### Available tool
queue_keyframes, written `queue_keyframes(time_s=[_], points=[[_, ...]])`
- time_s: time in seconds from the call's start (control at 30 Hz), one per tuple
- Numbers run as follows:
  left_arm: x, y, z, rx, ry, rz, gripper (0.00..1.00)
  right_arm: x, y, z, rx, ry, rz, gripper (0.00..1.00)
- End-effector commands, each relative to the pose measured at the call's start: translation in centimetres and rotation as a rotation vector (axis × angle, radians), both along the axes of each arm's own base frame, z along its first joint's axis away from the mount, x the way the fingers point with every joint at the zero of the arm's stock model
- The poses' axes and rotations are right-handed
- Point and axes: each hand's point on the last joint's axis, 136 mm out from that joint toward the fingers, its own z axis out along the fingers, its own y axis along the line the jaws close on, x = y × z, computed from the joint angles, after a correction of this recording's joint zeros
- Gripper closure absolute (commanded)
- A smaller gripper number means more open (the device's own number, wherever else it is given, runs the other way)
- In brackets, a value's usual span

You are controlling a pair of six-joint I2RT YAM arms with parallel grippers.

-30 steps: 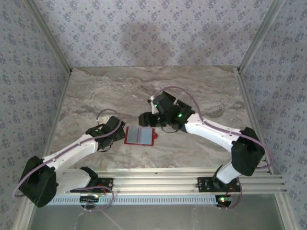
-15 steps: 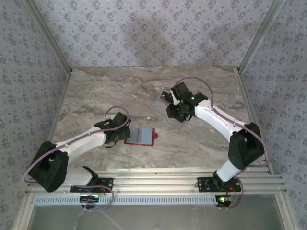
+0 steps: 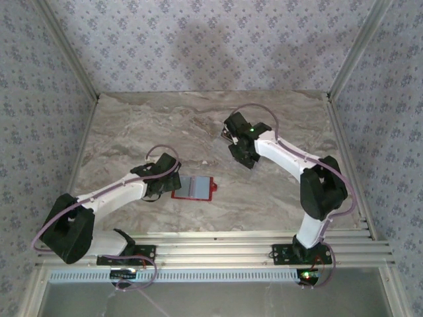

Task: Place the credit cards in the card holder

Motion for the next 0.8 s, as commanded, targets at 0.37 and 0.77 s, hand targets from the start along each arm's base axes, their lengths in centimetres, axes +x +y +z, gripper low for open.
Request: queue_keyframes(time_s=[0.37, 0.77], points=[[0.2, -0.5, 0.2, 0.006, 0.004, -0.024, 0.00, 0.6, -1.3, -2.3, -0.210, 0.028, 0.043, 0.62], [0.3, -0.4, 0.1, 0.009, 0.003, -0.023, 0.00, -0.2, -0.7, -3.3, -0.174, 0.074, 0.071, 0.83]])
